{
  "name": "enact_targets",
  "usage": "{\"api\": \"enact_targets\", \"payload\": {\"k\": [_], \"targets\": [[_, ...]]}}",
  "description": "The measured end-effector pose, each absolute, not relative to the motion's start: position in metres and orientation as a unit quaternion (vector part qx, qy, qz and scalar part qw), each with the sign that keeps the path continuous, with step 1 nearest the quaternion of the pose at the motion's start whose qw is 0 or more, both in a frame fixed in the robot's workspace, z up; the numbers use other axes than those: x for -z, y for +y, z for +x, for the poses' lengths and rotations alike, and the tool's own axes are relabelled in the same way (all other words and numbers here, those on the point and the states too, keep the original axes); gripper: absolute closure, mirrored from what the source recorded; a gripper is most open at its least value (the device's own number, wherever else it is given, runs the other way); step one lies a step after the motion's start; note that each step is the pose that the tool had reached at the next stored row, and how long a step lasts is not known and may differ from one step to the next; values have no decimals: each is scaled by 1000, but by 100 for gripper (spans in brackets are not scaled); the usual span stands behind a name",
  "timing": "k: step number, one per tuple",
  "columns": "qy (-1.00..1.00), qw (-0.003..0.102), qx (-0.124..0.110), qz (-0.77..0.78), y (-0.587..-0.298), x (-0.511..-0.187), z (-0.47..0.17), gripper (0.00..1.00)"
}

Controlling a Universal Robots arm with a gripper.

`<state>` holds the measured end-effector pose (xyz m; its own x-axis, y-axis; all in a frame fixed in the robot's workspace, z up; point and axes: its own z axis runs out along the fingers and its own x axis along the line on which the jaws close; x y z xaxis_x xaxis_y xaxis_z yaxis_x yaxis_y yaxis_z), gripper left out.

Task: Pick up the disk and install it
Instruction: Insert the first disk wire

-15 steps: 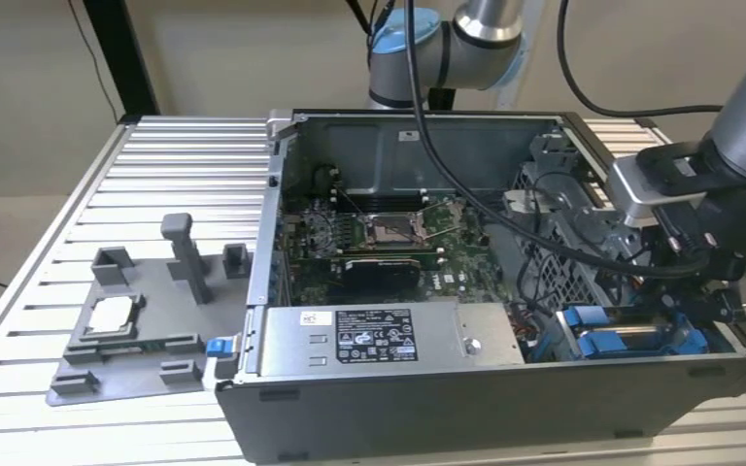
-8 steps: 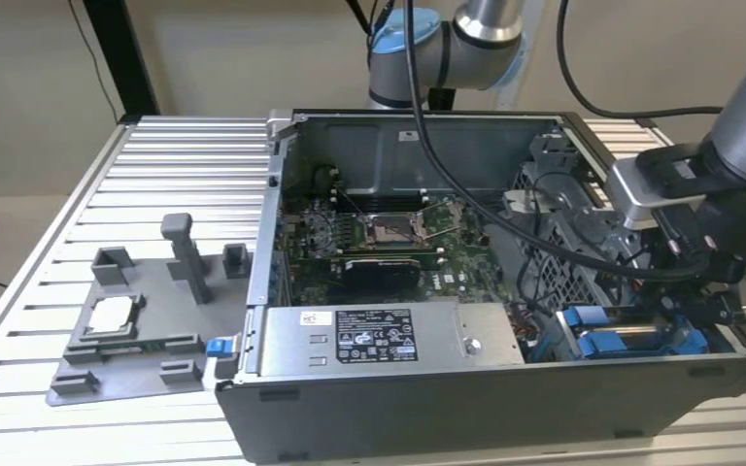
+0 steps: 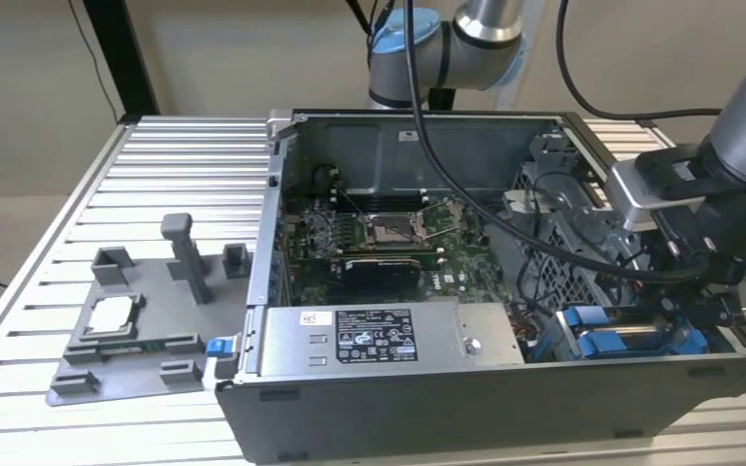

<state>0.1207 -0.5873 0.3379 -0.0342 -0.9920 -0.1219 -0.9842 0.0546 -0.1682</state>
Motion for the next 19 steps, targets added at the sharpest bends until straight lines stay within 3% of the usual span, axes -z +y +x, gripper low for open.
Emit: {"api": "enact_targets", "payload": {"k": [19], "targets": [[719, 98, 24, -688, -587, -331, 121, 100]]}}
